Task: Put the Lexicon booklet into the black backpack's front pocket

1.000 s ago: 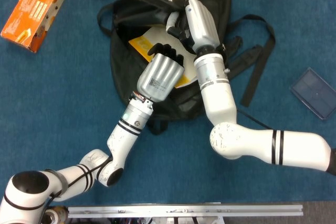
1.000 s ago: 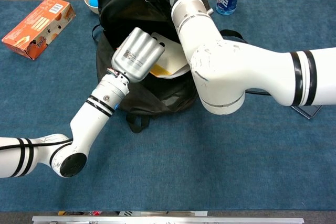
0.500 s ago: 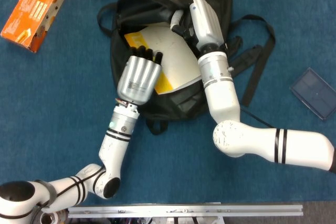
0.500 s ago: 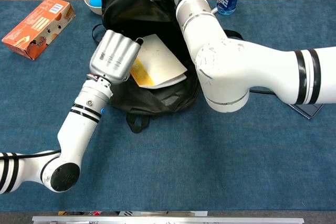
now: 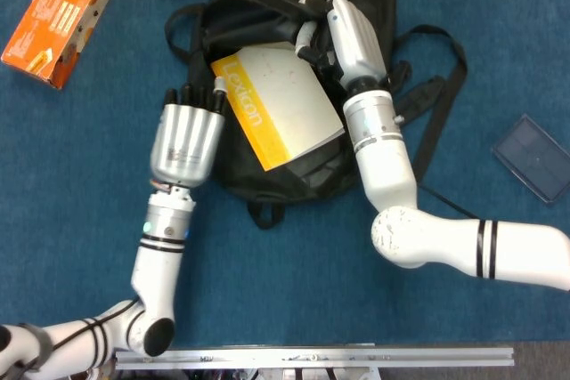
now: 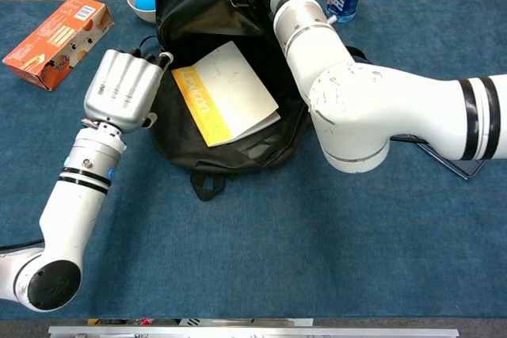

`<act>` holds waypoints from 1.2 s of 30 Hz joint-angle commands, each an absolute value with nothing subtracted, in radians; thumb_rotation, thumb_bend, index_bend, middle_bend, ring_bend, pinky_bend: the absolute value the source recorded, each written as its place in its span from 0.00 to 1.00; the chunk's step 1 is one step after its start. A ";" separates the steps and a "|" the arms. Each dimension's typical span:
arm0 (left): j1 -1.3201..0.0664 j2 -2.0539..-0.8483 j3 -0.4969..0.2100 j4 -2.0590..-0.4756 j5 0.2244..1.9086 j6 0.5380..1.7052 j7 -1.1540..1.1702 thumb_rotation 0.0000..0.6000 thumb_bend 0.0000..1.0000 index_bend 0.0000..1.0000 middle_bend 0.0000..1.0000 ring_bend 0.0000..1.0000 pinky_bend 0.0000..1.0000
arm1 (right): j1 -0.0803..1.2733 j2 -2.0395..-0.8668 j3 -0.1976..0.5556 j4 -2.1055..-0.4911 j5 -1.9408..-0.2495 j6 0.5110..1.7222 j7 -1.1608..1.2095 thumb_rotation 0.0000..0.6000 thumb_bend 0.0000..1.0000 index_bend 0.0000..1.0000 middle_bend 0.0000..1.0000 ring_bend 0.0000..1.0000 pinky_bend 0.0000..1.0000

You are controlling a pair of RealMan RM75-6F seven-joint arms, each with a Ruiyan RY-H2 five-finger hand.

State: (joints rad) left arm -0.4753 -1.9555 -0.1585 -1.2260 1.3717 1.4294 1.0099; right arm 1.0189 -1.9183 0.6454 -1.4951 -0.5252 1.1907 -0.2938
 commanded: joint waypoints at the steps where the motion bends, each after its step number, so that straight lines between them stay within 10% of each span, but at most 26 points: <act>1: -0.434 -1.873 -0.133 -1.320 1.373 1.460 1.033 1.00 0.06 0.22 0.44 0.37 0.50 | 1.004 -1.896 0.629 -1.517 -0.521 1.166 -0.298 1.00 0.86 0.70 0.60 0.62 0.79; 9: -0.400 -1.748 -0.129 -1.441 1.366 1.484 1.070 1.00 0.06 0.20 0.42 0.35 0.48 | 0.968 -1.794 0.571 -1.620 -0.481 1.061 -0.330 1.00 0.76 0.48 0.41 0.39 0.52; 17: -0.372 -1.676 -0.126 -1.485 1.363 1.504 1.045 1.00 0.06 0.20 0.42 0.34 0.48 | 0.965 -1.676 0.486 -1.716 -0.392 0.974 -0.404 1.00 0.33 0.06 0.16 0.07 0.12; 36: -0.351 -1.610 -0.141 -1.515 1.327 1.503 1.010 1.00 0.06 0.19 0.40 0.32 0.47 | 0.992 -1.558 0.383 -1.831 -0.413 0.924 -0.386 1.00 0.00 0.00 0.04 0.00 0.03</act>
State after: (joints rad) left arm -0.3506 -1.6101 -0.1408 -1.5146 1.3271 1.5030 1.0100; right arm 0.9979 -1.5657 0.3833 -1.8210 -0.3985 0.9265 -0.4015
